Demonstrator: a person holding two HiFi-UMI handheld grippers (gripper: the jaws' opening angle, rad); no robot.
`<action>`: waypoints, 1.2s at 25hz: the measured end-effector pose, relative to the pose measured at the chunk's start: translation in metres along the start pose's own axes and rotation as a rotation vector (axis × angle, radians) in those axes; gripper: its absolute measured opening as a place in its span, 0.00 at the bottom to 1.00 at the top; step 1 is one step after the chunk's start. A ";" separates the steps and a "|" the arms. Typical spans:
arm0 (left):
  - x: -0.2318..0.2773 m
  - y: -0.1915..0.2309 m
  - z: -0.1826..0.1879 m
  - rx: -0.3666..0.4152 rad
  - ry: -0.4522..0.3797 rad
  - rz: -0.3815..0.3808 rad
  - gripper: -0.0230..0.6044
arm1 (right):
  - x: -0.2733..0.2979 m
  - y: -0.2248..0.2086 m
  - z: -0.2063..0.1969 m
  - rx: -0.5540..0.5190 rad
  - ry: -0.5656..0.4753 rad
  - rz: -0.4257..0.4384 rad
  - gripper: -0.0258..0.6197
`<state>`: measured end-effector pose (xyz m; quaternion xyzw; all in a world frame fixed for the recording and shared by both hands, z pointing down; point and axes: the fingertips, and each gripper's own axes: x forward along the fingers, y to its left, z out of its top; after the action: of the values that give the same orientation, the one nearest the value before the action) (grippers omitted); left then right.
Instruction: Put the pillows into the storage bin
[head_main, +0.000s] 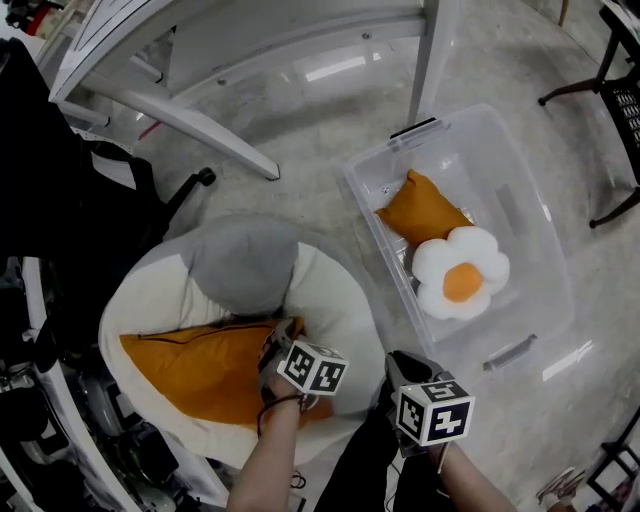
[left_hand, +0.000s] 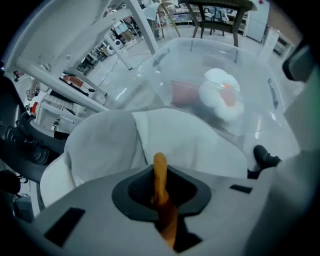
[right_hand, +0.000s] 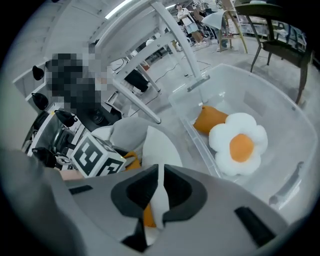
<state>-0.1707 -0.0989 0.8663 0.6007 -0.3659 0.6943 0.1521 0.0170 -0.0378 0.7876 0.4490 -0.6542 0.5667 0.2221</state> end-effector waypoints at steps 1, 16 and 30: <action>-0.010 0.001 -0.004 -0.022 -0.012 -0.005 0.12 | -0.005 0.003 0.001 -0.004 -0.002 0.000 0.09; -0.178 0.012 -0.048 -0.299 -0.163 0.022 0.11 | -0.092 0.065 0.009 -0.155 0.003 0.042 0.09; -0.323 0.042 -0.034 -0.410 -0.314 0.083 0.11 | -0.204 0.086 0.017 -0.238 -0.047 0.022 0.09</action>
<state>-0.1472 -0.0305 0.5468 0.6425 -0.5422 0.5096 0.1834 0.0500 0.0109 0.5730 0.4252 -0.7267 0.4770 0.2521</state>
